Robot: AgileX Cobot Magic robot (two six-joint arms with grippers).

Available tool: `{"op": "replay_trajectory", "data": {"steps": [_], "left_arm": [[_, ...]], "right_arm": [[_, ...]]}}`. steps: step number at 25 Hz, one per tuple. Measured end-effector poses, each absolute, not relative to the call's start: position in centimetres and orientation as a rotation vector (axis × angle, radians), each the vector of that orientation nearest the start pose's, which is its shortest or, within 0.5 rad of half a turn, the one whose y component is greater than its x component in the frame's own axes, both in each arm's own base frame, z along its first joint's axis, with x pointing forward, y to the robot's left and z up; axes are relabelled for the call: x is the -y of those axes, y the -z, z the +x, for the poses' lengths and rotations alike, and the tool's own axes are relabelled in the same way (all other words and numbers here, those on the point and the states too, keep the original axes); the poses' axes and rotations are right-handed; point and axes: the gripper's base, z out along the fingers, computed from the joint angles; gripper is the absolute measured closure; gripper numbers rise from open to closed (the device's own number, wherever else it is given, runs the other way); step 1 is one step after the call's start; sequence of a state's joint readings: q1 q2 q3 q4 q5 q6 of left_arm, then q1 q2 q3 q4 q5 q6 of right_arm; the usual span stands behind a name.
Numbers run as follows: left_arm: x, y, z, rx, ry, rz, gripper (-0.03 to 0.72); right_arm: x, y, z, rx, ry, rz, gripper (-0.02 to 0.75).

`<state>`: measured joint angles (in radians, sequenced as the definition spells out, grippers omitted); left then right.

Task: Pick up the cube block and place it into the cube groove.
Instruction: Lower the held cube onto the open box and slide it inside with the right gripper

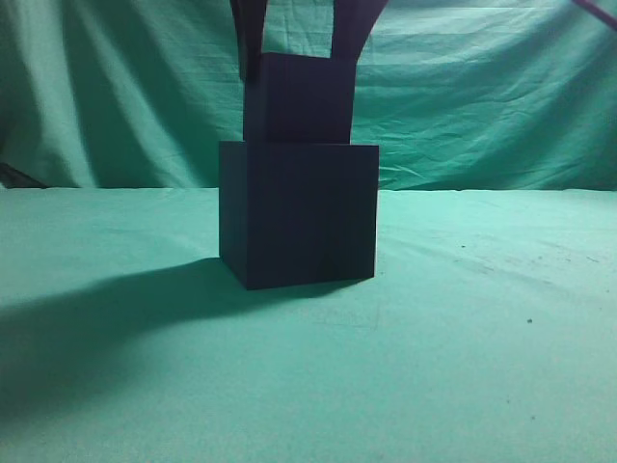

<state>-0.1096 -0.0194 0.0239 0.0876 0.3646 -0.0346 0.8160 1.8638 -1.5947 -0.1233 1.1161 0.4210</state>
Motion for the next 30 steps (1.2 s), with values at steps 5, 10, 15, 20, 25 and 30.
{"op": "replay_trajectory", "data": {"steps": [5, 10, 15, 20, 25, 30], "left_arm": [[0.29, -17.35, 5.24, -1.847, 0.015, 0.123, 0.688], [0.29, -17.35, 5.24, -1.847, 0.015, 0.123, 0.688], [0.29, -17.35, 5.24, -1.847, 0.015, 0.123, 0.688], [0.29, -17.35, 5.24, -1.847, 0.015, 0.123, 0.688], [0.29, -17.35, 5.24, -1.847, 0.015, 0.123, 0.688], [0.29, -17.35, 5.24, -1.847, 0.015, 0.123, 0.688]], "right_arm": [[-27.87, -27.14, 27.53, -2.808, -0.078, -0.611, 0.323], [-27.59, -26.79, 27.17, -2.863, -0.042, -0.611, 0.323], [-27.61, -26.73, 27.19, -2.863, -0.040, -0.616, 0.323], [-27.73, -26.76, 27.29, -2.845, -0.052, -0.634, 0.323], [-27.74, -26.76, 27.30, -2.840, -0.053, -0.645, 0.232], [-27.51, -26.70, 27.10, -2.869, -0.024, -0.648, 0.211]]}}
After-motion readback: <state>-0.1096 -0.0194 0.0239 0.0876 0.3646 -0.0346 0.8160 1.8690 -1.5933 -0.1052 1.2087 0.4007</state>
